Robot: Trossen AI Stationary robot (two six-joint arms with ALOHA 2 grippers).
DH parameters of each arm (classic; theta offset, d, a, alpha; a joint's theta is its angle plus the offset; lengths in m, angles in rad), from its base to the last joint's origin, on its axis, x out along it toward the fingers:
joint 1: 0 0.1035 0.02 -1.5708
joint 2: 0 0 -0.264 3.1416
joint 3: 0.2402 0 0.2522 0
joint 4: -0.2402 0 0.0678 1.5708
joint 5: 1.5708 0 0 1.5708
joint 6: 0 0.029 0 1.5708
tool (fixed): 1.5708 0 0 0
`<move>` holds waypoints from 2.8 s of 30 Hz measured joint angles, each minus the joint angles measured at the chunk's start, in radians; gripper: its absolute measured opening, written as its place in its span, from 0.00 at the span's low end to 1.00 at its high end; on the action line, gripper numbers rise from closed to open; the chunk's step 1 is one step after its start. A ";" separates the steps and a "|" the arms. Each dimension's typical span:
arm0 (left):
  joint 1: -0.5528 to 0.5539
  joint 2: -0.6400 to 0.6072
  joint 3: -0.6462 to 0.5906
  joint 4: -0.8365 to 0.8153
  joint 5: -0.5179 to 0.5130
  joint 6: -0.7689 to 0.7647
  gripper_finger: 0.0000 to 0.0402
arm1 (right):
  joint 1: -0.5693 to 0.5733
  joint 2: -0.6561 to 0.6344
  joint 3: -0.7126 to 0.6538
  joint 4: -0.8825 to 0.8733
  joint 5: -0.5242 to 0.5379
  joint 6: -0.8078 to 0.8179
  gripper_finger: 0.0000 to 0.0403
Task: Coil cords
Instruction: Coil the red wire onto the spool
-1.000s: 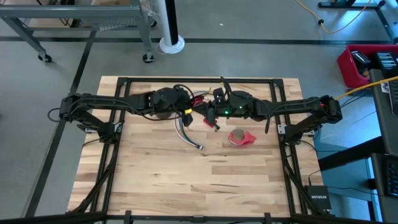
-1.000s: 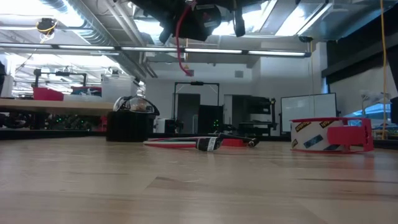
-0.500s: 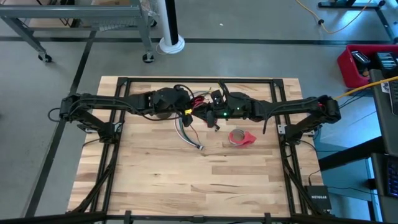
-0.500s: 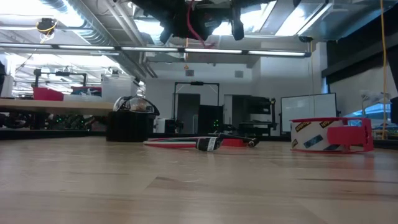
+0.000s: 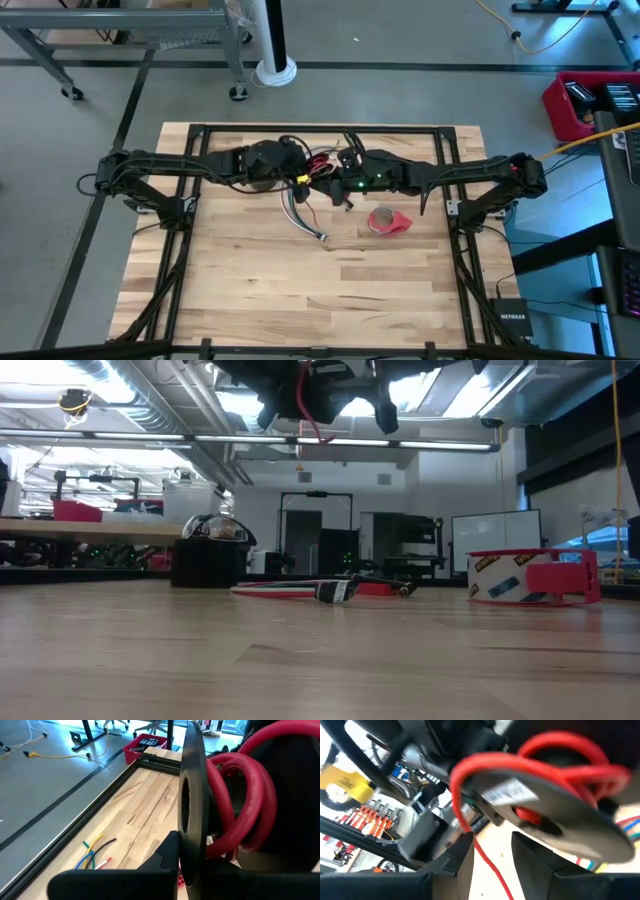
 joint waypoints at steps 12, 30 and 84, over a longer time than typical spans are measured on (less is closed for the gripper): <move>0.014 0.000 0.001 0.032 0.000 0.028 0.00 | 0.001 0.000 0.000 -0.086 -0.022 0.000 0.33; 0.046 -0.004 0.001 0.044 0.000 0.023 0.00 | 0.029 0.118 0.000 -0.084 -0.094 -0.024 0.33; 0.045 -0.024 0.001 0.045 0.000 0.038 0.00 | 0.047 0.130 0.000 -0.161 0.091 -0.014 0.03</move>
